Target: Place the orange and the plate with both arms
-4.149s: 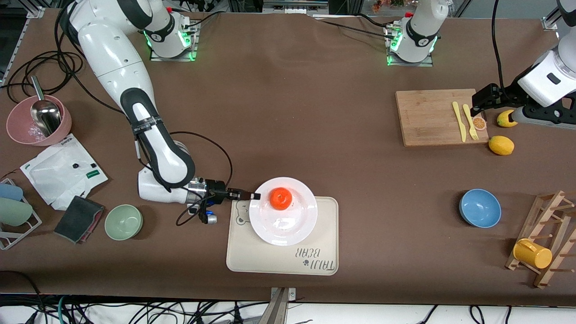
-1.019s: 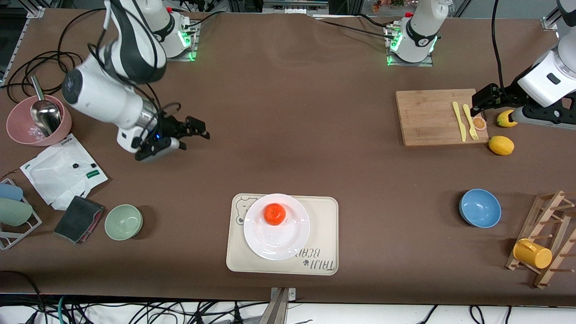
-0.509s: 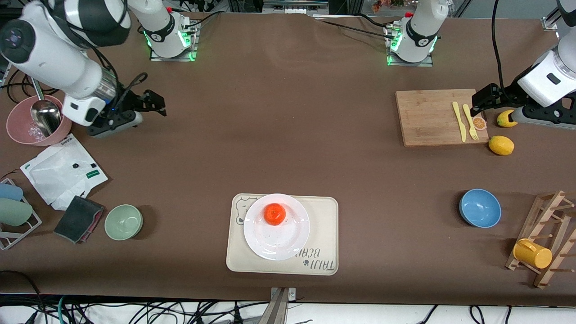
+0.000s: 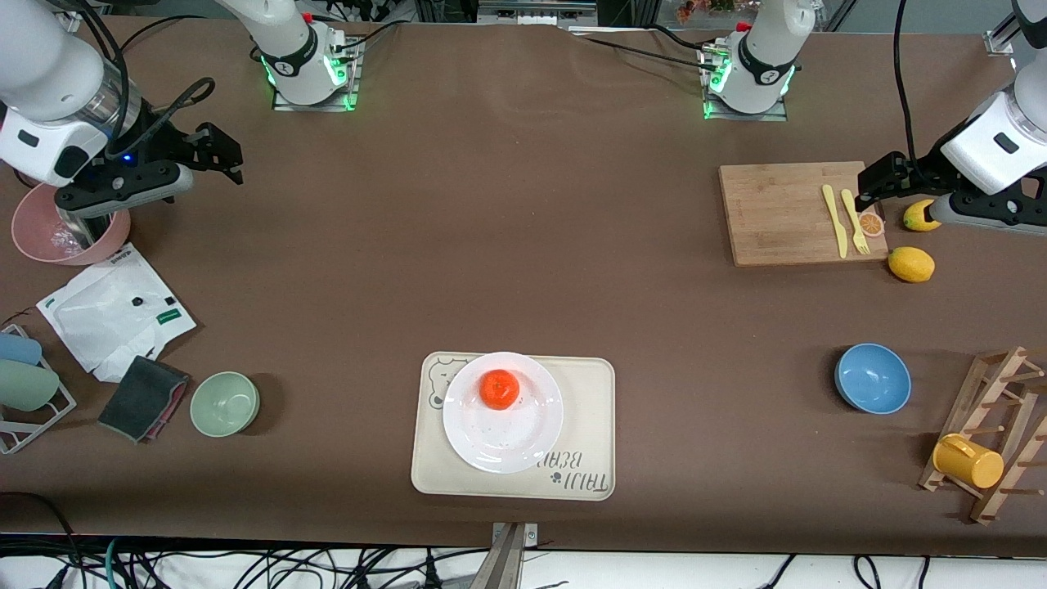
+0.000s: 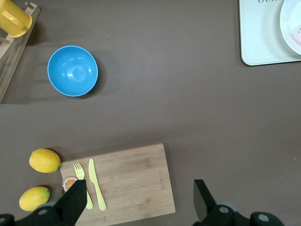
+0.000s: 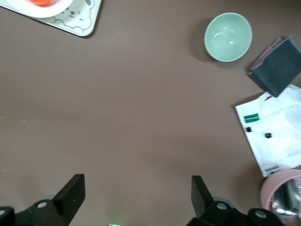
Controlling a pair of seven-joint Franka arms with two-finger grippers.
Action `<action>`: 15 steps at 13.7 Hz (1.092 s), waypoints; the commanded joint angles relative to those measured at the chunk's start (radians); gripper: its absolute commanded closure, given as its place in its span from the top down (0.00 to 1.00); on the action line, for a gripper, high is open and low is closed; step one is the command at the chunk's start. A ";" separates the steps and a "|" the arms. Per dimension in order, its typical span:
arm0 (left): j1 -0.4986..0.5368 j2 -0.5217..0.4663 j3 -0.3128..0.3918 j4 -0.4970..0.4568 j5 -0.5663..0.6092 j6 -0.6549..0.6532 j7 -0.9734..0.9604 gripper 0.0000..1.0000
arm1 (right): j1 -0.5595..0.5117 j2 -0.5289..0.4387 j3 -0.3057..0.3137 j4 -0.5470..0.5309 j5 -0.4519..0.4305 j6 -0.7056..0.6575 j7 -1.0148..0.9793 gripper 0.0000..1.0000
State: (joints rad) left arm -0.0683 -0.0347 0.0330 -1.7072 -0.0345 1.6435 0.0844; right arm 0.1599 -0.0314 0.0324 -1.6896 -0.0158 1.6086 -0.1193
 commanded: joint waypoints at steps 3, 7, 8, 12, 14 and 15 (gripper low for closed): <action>-0.007 -0.011 0.007 0.006 0.030 -0.010 0.017 1.00 | -0.102 0.015 0.072 0.034 -0.039 -0.035 0.001 1.00; -0.008 -0.004 0.007 0.018 0.030 -0.010 0.015 1.00 | -0.099 0.008 0.077 0.034 -0.030 -0.052 0.017 1.00; -0.008 -0.004 0.007 0.018 0.030 -0.010 0.015 1.00 | -0.098 0.008 0.078 0.034 -0.029 -0.052 0.014 1.00; -0.007 -0.004 0.007 0.018 0.030 -0.011 0.015 1.00 | -0.098 0.015 0.073 0.036 0.042 -0.050 0.020 1.00; -0.007 -0.004 0.008 0.018 0.030 -0.011 0.015 1.00 | -0.103 0.016 0.072 0.036 0.048 -0.049 0.018 1.00; -0.005 -0.004 0.008 0.017 0.030 -0.011 0.015 1.00 | -0.106 0.016 0.069 0.036 0.048 -0.050 0.017 1.00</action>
State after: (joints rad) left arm -0.0683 -0.0347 0.0354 -1.7017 -0.0345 1.6436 0.0844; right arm 0.0733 -0.0290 0.0942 -1.6856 0.0108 1.5844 -0.1132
